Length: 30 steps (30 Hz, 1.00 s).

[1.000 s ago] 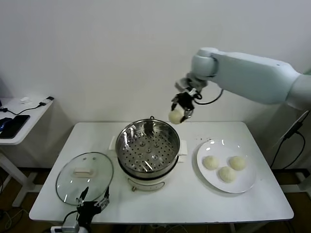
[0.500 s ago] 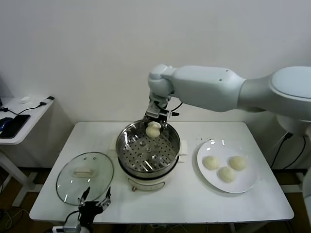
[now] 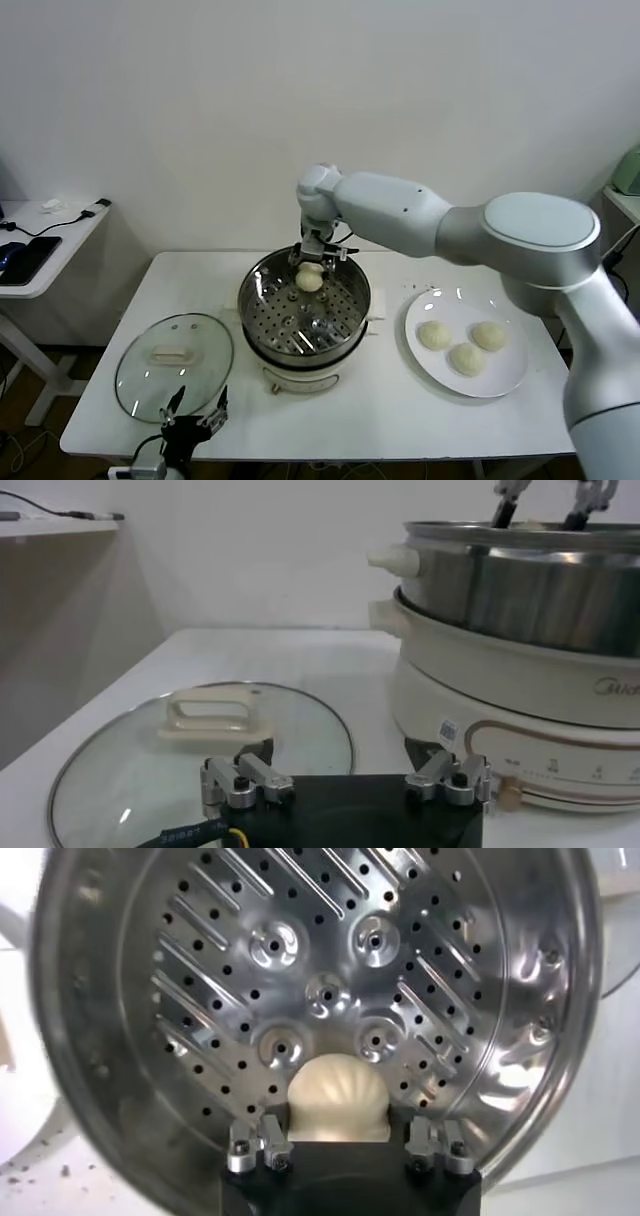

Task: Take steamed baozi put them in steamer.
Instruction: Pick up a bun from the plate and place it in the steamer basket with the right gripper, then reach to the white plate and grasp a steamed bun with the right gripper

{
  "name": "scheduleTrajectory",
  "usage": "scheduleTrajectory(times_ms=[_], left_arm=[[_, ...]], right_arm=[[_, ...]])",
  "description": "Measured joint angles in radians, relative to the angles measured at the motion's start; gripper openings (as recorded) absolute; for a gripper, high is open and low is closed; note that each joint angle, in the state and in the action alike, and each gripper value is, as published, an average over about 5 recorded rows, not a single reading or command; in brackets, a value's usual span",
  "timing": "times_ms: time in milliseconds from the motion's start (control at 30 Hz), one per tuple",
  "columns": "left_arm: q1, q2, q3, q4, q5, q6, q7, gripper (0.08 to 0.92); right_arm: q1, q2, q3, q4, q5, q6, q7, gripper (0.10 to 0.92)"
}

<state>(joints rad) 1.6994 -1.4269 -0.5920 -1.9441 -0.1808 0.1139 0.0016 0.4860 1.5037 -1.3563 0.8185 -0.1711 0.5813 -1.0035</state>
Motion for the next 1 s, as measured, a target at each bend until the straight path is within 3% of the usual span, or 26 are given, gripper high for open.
scheduleTrajectory(times_ms=[200, 500, 800, 1000], left_arm=[[-0.001, -0.003, -0.001, 0.001, 0.001, 0.001, -0.003, 0.823], [0.001, -0.01, 0.001, -0.01, 0.007, 0.004, -0.003, 0.823], [0.017, -0.019, 0.016, -0.028, 0.024, 0.002, 0.0, 0.823], [0.015, -0.019, 0.014, -0.033, 0.022, 0.002, 0.001, 0.823]], right_arm=[[-0.023, 0.002, 0.013, -0.024, -0.006, 0.015, 0.022, 0.812], [0.024, -0.038, -0.001, 0.025, 0.078, 0.023, 0.017, 0.823], [0.215, -0.147, -0.116, 0.138, 0.358, -0.021, -0.059, 0.823], [0.351, -0.293, -0.253, 0.243, 0.545, -0.175, -0.073, 0.823]])
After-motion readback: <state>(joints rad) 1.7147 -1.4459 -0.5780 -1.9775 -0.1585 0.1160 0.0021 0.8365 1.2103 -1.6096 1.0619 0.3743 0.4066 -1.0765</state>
